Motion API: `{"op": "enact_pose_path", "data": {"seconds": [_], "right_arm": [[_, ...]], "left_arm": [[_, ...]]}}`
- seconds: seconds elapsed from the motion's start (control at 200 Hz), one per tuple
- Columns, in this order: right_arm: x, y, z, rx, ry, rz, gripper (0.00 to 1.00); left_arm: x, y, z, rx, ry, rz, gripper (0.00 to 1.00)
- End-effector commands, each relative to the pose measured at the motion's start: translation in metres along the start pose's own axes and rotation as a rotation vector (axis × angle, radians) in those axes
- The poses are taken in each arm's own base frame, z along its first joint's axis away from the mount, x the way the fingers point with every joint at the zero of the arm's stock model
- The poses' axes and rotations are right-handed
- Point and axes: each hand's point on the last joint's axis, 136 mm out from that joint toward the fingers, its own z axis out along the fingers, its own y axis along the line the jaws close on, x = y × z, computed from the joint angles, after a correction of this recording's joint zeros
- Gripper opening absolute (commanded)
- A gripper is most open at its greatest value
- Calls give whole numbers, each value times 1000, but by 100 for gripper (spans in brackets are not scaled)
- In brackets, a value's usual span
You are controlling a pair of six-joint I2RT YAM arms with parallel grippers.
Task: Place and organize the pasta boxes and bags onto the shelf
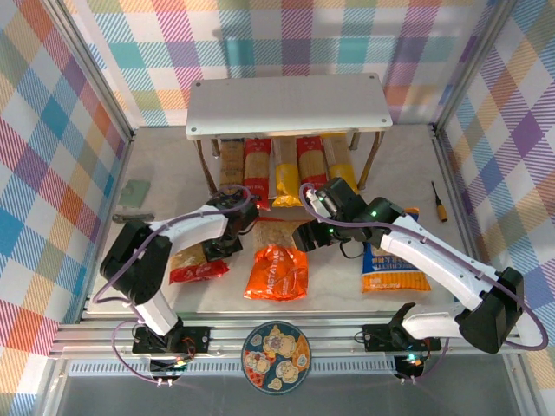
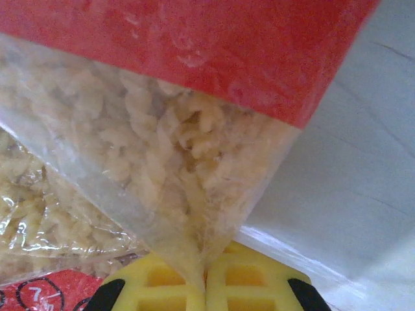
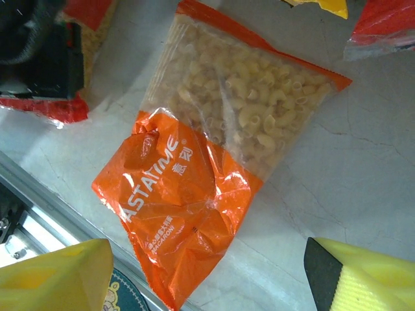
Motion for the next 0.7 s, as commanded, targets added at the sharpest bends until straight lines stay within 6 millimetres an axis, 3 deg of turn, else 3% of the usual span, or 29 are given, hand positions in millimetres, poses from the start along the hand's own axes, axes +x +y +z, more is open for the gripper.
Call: {"op": "enact_pose_path", "data": {"seconds": [0.0,0.155,0.345,0.555,0.645,0.695], "right_arm": [[-4,-4,-10,21,-27,16,78],[-2,-8,-12,36,-30,23,79],[2,-20,-10,89,-23,44,79],[15,-63,-7,270,24,132,79],[26,-80,-3,312,60,195,84],[34,-89,-1,334,80,225,85]], "left_arm": [[14,-26,-5,29,12,39,0],[24,-35,-14,35,6,73,0],[32,-27,-23,52,3,65,0],[31,-30,-38,108,-11,53,0],[27,-32,-44,132,-22,57,0],[26,-32,-47,138,-28,61,6]]}}
